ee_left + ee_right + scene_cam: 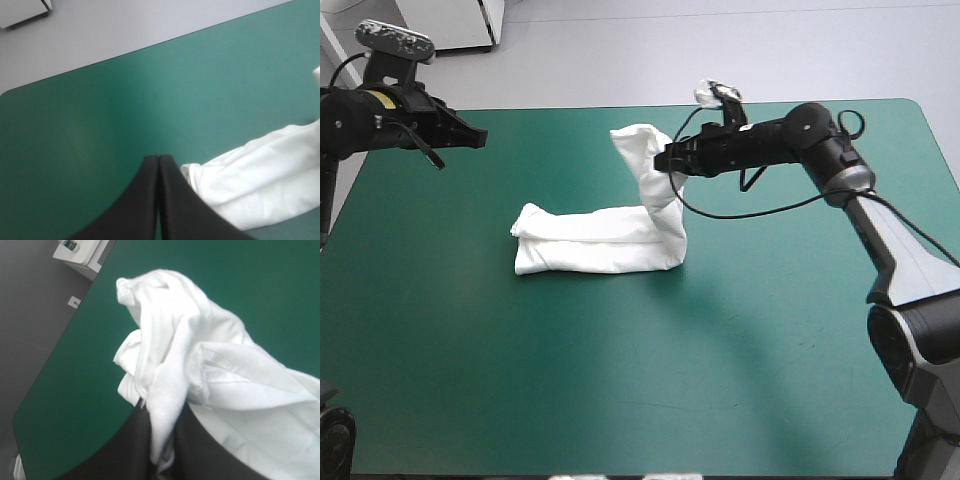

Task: Fold the cloth

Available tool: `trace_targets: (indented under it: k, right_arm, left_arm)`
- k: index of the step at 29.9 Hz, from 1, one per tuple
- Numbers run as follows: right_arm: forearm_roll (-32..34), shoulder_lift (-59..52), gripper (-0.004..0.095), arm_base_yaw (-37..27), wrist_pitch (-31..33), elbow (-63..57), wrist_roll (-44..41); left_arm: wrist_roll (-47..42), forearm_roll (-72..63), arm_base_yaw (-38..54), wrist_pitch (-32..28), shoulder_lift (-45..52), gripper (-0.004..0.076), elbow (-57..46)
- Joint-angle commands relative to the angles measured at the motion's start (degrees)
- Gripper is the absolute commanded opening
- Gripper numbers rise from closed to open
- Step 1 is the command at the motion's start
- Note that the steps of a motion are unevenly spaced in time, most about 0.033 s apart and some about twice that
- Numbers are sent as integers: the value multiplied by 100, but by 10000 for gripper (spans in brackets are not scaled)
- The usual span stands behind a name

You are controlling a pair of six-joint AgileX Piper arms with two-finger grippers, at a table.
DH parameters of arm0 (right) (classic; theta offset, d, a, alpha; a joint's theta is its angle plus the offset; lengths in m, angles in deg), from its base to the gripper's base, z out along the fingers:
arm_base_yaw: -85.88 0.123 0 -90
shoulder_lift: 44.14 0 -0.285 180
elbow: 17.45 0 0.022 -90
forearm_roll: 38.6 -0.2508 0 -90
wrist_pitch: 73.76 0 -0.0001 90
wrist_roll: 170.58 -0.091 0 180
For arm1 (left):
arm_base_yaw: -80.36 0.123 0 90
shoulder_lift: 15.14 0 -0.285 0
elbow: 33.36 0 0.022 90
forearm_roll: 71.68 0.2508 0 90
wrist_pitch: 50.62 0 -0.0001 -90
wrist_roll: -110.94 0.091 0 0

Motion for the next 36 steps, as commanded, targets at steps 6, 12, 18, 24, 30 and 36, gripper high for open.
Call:
trace_targets:
  k: [6,12,18,24,30,36]
  right_arm:
    - [-406,940,-17,968,-265,1360,-97]
    - [-406,1788,-17,1472,-402,2145,-97]
    - [-459,2372,40,1648,-137,2587,64]
    - [-548,2473,345,1648,228,2813,310]
    - [375,2463,492,1627,815,3744,-17]
    - [2091,2445,492,1297,1679,4635,-1157]
  left_arm:
    - [-56,-168,0,-253,364,-9,-8]
    - [-56,-168,0,-216,364,-9,-8]
    - [-82,-168,0,-216,364,-9,-8]
    - [-71,-168,0,-207,364,-9,-8]
    - [-71,-168,0,-128,402,-9,-8]
    - [-71,-173,-40,-56,629,-9,-8]
